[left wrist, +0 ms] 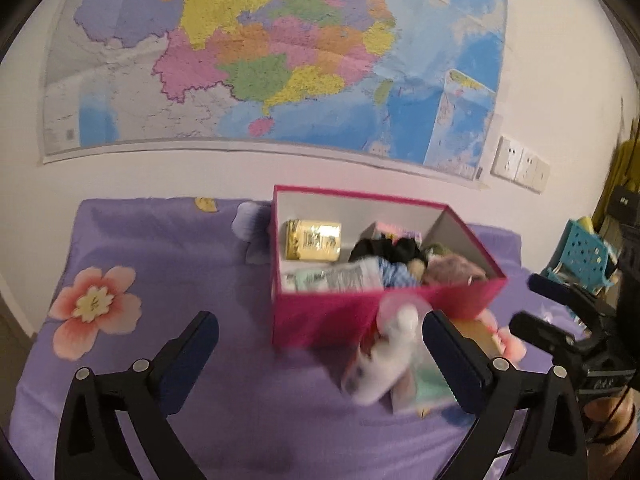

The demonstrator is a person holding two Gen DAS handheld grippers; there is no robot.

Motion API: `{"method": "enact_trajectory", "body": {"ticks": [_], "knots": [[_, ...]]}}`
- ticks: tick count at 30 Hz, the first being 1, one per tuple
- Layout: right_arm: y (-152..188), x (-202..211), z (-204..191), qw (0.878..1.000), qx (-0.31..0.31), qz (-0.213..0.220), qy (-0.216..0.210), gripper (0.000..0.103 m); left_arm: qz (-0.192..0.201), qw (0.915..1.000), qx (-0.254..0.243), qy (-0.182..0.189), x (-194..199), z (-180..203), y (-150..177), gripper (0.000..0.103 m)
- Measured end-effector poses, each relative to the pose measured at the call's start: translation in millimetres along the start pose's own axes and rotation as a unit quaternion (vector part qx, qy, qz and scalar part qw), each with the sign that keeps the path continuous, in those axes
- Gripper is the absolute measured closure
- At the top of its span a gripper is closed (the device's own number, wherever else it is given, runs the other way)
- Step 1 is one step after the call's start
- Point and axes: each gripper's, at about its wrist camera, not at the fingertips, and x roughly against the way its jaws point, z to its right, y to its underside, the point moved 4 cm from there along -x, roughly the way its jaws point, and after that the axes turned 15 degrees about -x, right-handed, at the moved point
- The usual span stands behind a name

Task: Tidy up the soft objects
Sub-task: 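Open the left tool to drop the clear packet into the box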

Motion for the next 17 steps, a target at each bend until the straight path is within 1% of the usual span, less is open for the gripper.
{"method": "enact_trajectory", "body": {"ticks": [3, 5, 10, 15, 17], "knots": [[25, 10, 0, 1.0, 0.006, -0.005, 0.023, 0.003, -0.016, 0.9997, 0.001, -0.018, 7, 9, 15, 0.0], [38, 16, 1, 1.0, -0.005, -0.011, 0.024, 0.003, -0.025, 0.9994, -0.001, -0.024, 10, 18, 26, 0.0], [55, 22, -4, 0.999, -0.014, -0.021, 0.024, 0.003, -0.039, 0.9984, -0.012, -0.038, 15, 36, 44, 0.0], [67, 29, -12, 0.999, -0.017, -0.024, 0.014, 0.003, -0.032, 0.9965, -0.038, -0.067, 26, 51, 49, 0.0], [71, 30, -11, 0.999, -0.018, -0.029, 0.012, 0.003, -0.031, 0.9967, -0.041, -0.063, 29, 54, 50, 0.0]]}}
